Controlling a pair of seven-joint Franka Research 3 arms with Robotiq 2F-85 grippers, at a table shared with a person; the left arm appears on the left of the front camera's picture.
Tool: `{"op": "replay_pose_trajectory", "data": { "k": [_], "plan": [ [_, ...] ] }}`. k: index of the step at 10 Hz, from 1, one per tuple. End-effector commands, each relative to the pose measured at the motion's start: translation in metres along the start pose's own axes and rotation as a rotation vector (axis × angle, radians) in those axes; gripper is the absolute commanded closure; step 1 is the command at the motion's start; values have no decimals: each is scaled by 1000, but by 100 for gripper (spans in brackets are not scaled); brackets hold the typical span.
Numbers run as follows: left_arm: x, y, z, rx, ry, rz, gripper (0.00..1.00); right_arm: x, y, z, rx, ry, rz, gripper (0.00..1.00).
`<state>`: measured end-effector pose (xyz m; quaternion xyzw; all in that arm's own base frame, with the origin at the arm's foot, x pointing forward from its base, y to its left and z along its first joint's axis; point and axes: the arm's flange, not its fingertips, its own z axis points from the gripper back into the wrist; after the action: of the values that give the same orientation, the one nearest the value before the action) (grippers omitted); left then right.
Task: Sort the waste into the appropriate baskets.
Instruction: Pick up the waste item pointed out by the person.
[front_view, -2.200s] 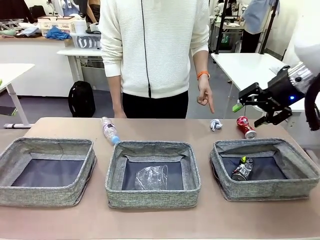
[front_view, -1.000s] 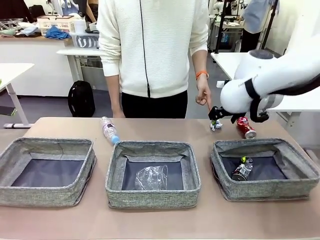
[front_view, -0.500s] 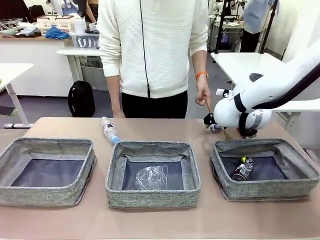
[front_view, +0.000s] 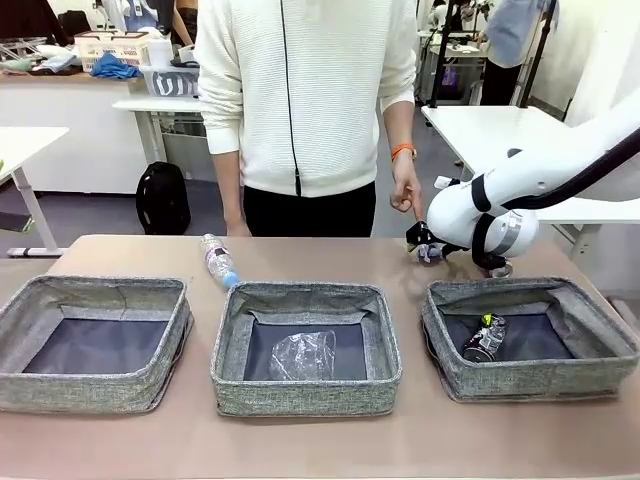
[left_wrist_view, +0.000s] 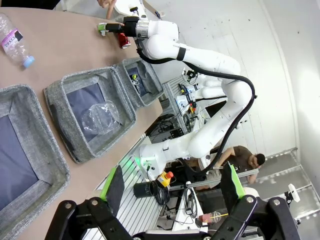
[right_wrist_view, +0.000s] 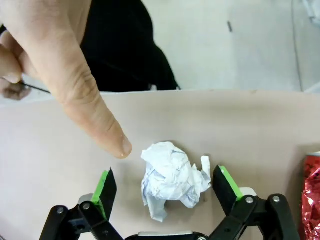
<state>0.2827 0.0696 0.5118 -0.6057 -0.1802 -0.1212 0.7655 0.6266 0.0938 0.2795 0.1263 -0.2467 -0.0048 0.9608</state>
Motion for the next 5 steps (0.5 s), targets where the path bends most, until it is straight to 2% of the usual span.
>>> {"op": "replay_pose_trajectory", "data": {
  "k": [1,2,3,4,5],
  "plan": [
    [1,-3,-1,-18,-10,-8,0,0,-9,1,19,-2,0,0],
    [1,-3,-1,-18,-10,-8,0,0,-11,1,17,0,-11,0],
    [1,-3,-1,-18,-10,-8,0,0,-12,2,14,6,-19,18],
    [1,-3,-1,-18,-10,-8,0,0,-13,3,12,15,-17,57],
    [1,-3,-1,-18,-10,-8,0,1,-13,3,10,23,-14,76]
  ]
}}
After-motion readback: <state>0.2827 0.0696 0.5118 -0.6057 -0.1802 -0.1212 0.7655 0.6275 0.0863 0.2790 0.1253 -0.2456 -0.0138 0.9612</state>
